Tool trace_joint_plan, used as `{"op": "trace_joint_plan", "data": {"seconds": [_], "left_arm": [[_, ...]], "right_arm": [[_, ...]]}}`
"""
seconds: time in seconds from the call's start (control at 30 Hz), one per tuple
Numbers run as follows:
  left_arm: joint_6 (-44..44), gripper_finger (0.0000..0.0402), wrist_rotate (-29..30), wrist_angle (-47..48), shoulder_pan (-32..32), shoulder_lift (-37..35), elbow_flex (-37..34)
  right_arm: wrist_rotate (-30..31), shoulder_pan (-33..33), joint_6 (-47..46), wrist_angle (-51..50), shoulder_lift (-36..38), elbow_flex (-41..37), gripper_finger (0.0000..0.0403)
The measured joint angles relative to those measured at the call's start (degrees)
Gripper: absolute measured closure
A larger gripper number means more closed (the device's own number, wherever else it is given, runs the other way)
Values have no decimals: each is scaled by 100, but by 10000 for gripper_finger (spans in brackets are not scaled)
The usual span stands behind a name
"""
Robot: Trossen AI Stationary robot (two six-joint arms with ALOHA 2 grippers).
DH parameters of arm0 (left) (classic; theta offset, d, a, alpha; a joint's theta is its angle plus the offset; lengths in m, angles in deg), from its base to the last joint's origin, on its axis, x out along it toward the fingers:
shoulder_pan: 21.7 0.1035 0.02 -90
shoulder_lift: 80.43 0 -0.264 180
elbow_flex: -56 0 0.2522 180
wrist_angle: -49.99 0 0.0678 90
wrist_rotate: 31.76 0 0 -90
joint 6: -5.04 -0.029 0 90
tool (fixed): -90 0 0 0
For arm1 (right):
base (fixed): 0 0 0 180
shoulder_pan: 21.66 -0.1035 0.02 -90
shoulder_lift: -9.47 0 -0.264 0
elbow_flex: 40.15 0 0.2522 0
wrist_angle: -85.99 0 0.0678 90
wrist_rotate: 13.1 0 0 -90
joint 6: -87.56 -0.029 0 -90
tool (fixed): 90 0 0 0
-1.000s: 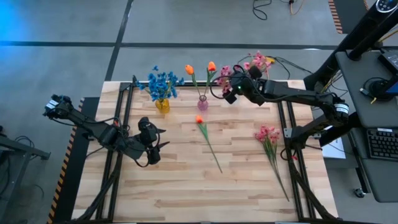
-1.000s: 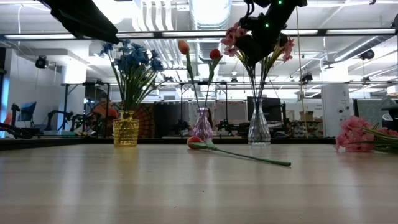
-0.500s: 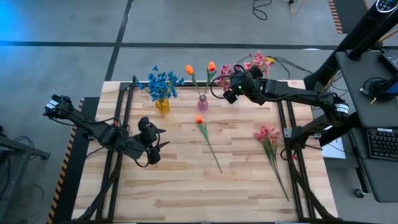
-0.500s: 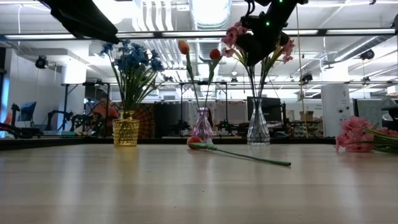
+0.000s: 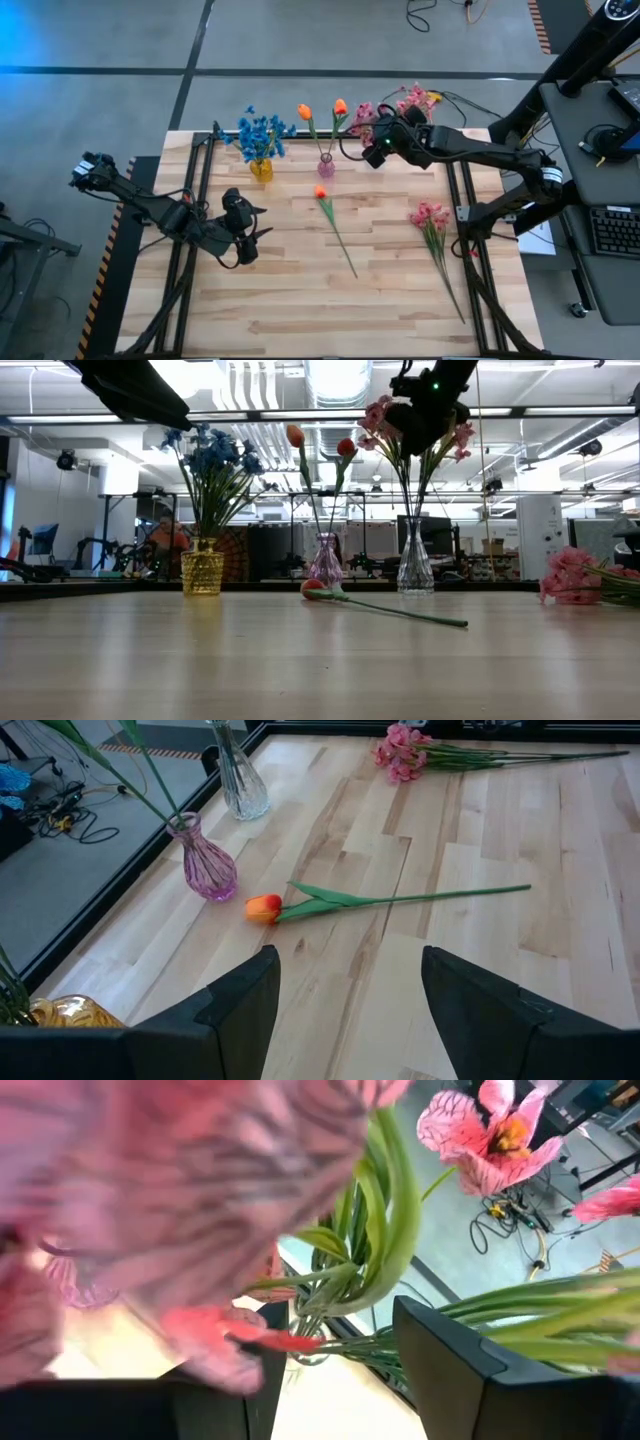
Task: Sort flowers into vase by color
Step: Put the orange flower into the violet vase
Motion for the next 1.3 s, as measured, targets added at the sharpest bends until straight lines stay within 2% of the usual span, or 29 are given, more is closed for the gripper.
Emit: {"op": "trace_joint_plan", "data": {"seconds": [0.6, 0.87, 1.13, 1.3], "left_arm": [[-1, 176, -2, 0, 0, 0, 0], [-1, 176, -1, 0, 0, 0, 0], [1, 176, -2, -2, 0, 0, 1], [1, 176, -2, -4, 0, 0, 0]], "right_arm": [[-1, -346, -341, -629, 19, 381, 234], [-24, -460, -671, -1233, 30, 705, 234], [-476, -679, -1218, -1779, 30, 1170, 234], [-1083, -899, -1530, -1867, 30, 1466, 236]]}}
